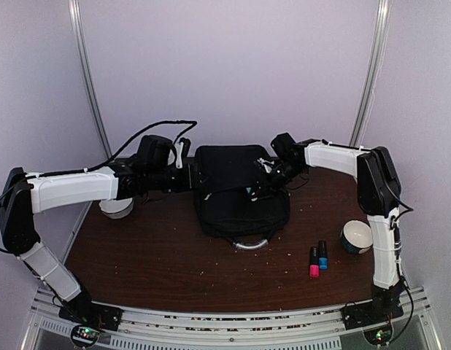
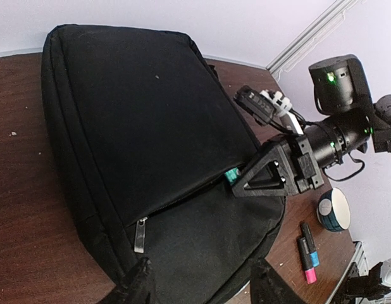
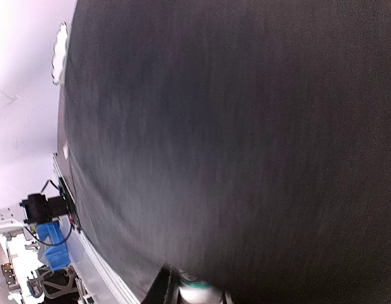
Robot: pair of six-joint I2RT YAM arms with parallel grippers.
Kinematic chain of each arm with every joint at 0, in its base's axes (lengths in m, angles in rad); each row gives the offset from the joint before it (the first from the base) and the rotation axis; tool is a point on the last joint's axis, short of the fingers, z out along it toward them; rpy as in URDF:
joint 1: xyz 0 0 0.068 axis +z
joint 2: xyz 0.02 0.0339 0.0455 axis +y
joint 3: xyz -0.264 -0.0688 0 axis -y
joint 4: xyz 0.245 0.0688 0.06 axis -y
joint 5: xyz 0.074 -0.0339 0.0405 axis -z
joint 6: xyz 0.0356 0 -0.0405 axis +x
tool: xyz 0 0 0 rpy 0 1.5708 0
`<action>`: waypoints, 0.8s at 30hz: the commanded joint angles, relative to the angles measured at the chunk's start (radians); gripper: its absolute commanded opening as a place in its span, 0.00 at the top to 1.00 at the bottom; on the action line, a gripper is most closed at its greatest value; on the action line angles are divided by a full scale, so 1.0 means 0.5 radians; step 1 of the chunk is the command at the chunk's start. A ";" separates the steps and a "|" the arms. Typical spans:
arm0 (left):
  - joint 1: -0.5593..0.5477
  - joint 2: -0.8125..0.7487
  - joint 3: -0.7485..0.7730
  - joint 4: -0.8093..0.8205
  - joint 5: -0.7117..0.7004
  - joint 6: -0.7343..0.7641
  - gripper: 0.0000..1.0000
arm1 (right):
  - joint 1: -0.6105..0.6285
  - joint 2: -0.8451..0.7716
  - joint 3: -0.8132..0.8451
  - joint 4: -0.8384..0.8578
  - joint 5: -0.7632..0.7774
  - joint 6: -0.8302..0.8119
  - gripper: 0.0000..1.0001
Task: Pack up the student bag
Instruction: Place the glue stick in the second largest pocket of the bag.
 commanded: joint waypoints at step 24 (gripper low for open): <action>0.012 -0.042 0.080 -0.089 -0.008 0.106 0.48 | -0.066 -0.291 0.266 -0.897 0.064 -1.327 0.43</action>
